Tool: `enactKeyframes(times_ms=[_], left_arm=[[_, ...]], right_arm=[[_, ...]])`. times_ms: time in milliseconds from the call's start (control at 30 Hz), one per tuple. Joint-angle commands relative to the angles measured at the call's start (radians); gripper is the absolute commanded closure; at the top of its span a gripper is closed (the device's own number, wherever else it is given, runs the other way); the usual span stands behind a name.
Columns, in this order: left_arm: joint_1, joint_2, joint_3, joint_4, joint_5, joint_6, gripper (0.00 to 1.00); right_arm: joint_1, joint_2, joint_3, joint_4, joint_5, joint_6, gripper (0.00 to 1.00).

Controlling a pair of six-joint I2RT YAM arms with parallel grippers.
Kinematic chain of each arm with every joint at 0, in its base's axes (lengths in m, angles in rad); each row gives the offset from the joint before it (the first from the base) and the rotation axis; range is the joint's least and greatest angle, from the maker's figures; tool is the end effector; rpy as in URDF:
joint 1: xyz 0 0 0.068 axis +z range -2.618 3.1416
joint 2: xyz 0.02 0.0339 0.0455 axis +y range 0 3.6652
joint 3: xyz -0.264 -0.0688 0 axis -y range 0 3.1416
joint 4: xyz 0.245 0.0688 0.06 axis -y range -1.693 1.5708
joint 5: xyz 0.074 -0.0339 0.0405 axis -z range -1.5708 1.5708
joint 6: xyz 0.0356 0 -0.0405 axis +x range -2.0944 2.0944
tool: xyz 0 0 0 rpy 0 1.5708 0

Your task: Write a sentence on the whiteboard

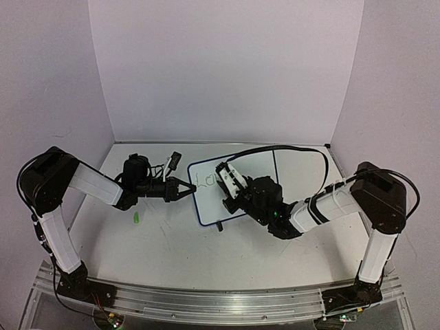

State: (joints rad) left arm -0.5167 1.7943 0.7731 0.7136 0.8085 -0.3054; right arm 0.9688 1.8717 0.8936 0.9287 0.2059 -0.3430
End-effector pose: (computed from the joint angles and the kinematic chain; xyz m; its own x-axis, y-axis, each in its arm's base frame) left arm 0.2930 -0.1961 0.1635 -0.5338 0.0645 -0.8431 0.8178 0.2929 -0.4954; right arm 0.2289 0.3203 0.1906 0.2061 -0.2814 -0.9372 -0.6603 0.6668 -0.3454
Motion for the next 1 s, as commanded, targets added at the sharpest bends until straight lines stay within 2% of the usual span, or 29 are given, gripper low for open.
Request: enactKeyframes(times_ms=[0,433,733,967], left_arm=[[-0.001,-0.018,0.03,-0.027,-0.019,0.063,1.0],[0.0,-0.021,0.026,-0.028,-0.019,0.066,1.0],[-0.001,-0.013,0.032,-0.029,-0.018,0.067,1.0],[-0.001,-0.021,0.03,-0.031,-0.018,0.066,1.0]], right_arm=[[-0.004,-0.019,0.035,0.023,0.067,-0.016,1.0],[-0.015,-0.014,0.07,0.038,0.09,-0.037,1.0],[-0.003,-0.141,-0.057,0.056,0.024,0.001,1.0],[-0.015,-0.085,-0.025,0.051,0.008,0.012,1.0]])
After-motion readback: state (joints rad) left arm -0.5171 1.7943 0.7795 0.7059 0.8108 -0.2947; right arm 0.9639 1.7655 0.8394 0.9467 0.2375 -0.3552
